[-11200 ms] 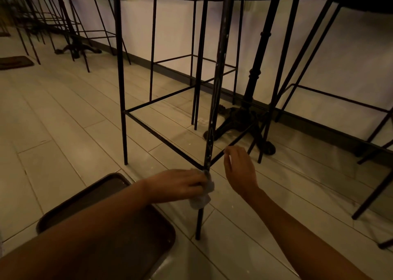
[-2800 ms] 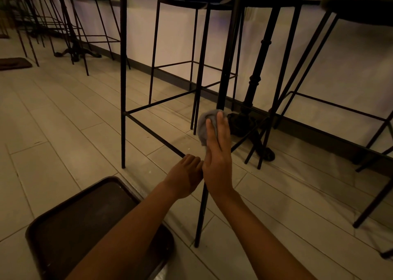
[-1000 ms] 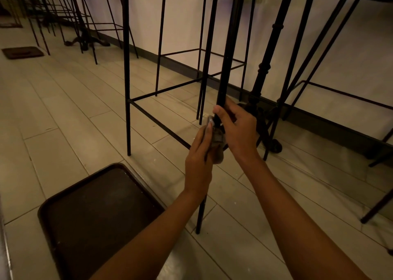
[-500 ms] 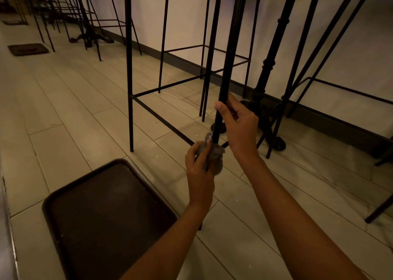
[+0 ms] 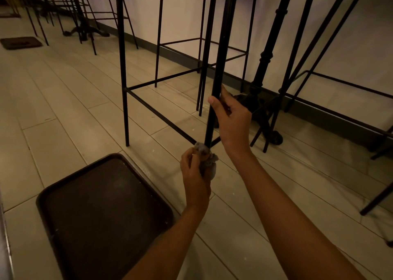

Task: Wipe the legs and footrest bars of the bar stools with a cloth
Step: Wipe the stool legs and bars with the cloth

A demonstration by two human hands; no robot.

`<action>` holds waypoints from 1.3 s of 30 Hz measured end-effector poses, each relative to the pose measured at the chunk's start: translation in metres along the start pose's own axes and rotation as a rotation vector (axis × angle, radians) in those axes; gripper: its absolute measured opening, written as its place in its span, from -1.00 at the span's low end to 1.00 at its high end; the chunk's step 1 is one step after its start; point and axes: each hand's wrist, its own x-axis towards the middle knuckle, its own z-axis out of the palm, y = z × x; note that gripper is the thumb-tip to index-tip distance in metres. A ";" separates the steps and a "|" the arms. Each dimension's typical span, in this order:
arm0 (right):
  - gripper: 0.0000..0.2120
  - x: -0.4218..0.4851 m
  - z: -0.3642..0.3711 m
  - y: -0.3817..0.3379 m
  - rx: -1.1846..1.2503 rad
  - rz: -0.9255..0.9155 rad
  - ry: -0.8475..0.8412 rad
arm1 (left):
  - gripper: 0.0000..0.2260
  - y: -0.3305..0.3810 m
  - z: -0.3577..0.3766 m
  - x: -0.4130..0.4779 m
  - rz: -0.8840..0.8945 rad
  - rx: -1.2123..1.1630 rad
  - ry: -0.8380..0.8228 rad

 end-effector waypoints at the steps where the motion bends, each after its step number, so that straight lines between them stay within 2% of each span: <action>1: -0.62 -0.001 -0.001 0.001 -0.005 0.004 -0.007 | -0.88 -0.004 0.000 -0.002 0.026 0.037 -0.016; 3: -0.63 -0.006 -0.002 0.006 -0.026 0.017 -0.029 | -0.80 -0.010 0.001 -0.006 -0.008 0.001 -0.180; 10: -0.69 -0.017 -0.005 0.021 -0.084 0.033 -0.059 | -0.83 -0.007 0.011 0.009 -0.088 -0.165 -0.086; 17: -0.63 -0.023 -0.006 0.028 -0.013 0.114 -0.108 | -0.78 -0.020 0.006 -0.008 0.008 -0.095 -0.116; 20: -0.64 -0.024 -0.007 0.030 -0.008 0.117 -0.107 | -0.78 -0.036 0.004 -0.016 -0.019 -0.067 -0.152; 24: -0.67 -0.025 -0.006 0.031 0.003 0.113 -0.110 | -0.69 -0.029 0.003 -0.016 -0.057 -0.112 -0.103; 27: -0.68 -0.026 -0.005 0.033 0.013 0.105 -0.093 | -0.72 -0.024 0.007 -0.007 -0.043 -0.164 -0.076; 32: -0.69 -0.029 -0.003 0.035 0.024 0.095 -0.078 | -0.77 -0.035 0.006 -0.006 -0.004 -0.116 -0.132; 39: -0.69 -0.032 -0.002 0.038 -0.018 0.066 -0.082 | -0.71 -0.045 -0.002 -0.013 -0.057 -0.091 -0.220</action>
